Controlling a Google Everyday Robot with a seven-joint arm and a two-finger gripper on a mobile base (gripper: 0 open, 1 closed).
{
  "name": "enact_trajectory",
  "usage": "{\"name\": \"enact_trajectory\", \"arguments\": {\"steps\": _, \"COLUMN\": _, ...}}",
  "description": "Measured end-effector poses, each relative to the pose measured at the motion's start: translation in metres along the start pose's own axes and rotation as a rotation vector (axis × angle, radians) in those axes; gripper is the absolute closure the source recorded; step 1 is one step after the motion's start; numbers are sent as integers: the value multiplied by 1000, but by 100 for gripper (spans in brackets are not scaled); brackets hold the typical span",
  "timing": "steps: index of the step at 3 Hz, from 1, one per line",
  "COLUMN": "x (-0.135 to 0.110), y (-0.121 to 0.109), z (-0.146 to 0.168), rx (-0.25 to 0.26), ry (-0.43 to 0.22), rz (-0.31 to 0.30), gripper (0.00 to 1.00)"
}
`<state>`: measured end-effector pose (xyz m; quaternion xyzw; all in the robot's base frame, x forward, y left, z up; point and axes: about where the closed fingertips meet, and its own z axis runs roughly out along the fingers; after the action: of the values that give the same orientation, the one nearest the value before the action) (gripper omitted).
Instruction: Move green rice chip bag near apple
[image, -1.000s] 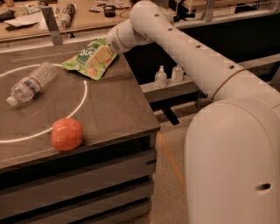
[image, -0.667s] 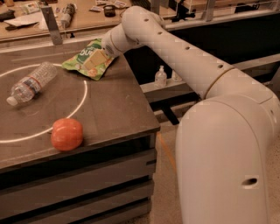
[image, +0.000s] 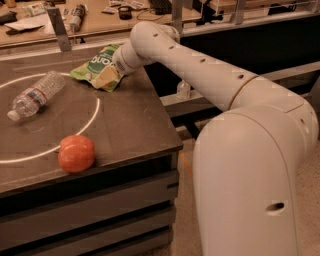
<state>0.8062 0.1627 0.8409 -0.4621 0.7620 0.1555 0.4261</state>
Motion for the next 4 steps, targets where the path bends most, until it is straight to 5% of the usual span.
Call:
{"name": "enact_trajectory", "arguments": {"steps": 3, "x": 4, "y": 2, "z": 4, "rx": 13, "ry": 20, "rz": 23, "gripper": 93}}
{"name": "enact_trajectory", "arguments": {"steps": 4, "x": 3, "y": 2, "z": 3, "rx": 14, "ry": 20, "rz": 23, "gripper": 100}}
